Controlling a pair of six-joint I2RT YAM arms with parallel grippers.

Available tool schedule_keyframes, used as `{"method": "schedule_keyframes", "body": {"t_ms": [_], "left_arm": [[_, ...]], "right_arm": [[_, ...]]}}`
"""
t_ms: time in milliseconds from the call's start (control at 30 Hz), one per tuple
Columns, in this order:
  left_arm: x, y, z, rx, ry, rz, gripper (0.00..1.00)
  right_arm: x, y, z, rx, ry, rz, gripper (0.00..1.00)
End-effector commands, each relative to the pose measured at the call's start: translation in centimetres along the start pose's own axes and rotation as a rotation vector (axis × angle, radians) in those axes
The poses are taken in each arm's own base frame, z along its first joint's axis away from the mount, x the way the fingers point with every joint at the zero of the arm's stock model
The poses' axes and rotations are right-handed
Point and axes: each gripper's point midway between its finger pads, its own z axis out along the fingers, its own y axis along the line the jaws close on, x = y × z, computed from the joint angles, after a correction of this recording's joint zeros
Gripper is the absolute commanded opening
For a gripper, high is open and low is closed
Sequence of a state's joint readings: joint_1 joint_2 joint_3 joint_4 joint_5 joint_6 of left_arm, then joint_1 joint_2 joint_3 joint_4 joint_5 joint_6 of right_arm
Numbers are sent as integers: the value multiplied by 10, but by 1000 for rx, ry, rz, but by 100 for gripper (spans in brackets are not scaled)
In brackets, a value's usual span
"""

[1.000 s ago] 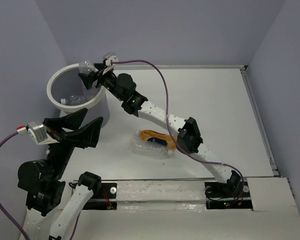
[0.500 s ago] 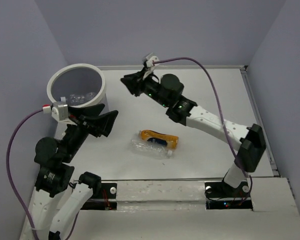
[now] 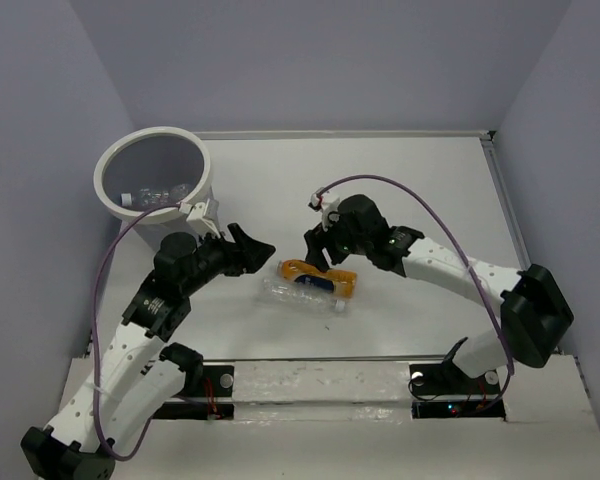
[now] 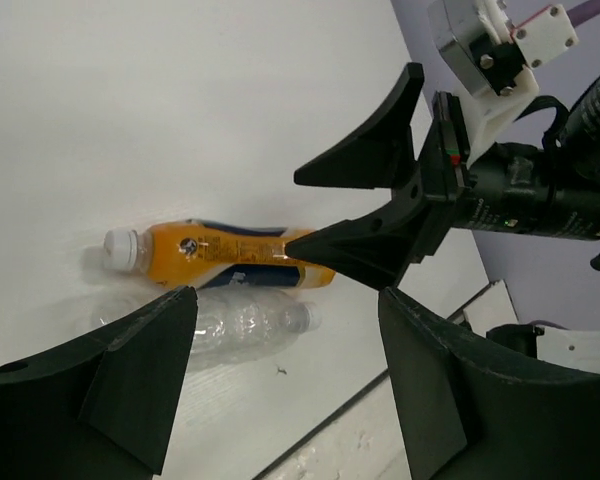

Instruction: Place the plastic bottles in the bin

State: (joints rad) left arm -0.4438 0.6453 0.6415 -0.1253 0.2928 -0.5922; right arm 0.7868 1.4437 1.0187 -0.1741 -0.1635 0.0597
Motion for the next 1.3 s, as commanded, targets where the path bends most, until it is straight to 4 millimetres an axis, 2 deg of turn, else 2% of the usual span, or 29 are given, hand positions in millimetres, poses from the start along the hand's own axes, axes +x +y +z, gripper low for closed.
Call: {"method": "schedule_keyframes", "body": {"t_ms": [0, 100, 233, 300, 467, 500, 533, 633, 733, 767, 833, 867, 967, 1000, 1033, 1200, 1267], "left_arm": [[30, 9, -10, -70, 81, -132, 86], [51, 19, -16, -123, 117, -215, 95], [88, 49, -22, -257, 214, -280, 97], [108, 54, -23, -274, 273, -329, 97], [128, 64, -27, -345, 310, -377, 99], [133, 67, -26, -359, 314, -390, 99], [134, 62, -22, -333, 312, -396, 99], [157, 56, -10, -305, 361, -429, 99], [172, 60, 2, -341, 361, -437, 99], [172, 66, 7, -368, 342, -429, 99], [167, 61, 18, -346, 306, -440, 99], [165, 69, 22, -382, 274, -431, 99], [160, 77, 30, -413, 224, -427, 99], [157, 82, 31, -429, 196, -427, 99], [153, 80, 35, -414, 169, -442, 99], [138, 89, 39, -441, 65, -439, 99], [142, 96, 38, -465, 65, -434, 99]], "right_arm": [[4, 15, 18, -132, 105, -110, 76], [7, 15, 30, -152, 134, -126, 79], [23, 4, 49, -117, 190, -131, 81], [32, 1, 57, -115, 226, -135, 81], [47, 2, 65, -140, 269, -129, 81], [49, 2, 66, -145, 274, -130, 81], [51, 1, 67, -144, 279, -129, 81], [61, -2, 74, -133, 301, -128, 79], [64, -5, 78, -120, 298, -121, 72], [63, -4, 78, -117, 287, -107, 69], [61, -2, 77, -122, 254, -91, 61], [59, 0, 79, -127, 232, -70, 59], [71, 6, 76, -148, 222, -17, 57], [67, 9, 77, -145, 192, 22, 56], [76, 8, 75, -135, 201, 46, 55], [74, 10, 70, -104, 172, 166, 43], [71, 12, 69, -106, 144, 196, 41]]}}
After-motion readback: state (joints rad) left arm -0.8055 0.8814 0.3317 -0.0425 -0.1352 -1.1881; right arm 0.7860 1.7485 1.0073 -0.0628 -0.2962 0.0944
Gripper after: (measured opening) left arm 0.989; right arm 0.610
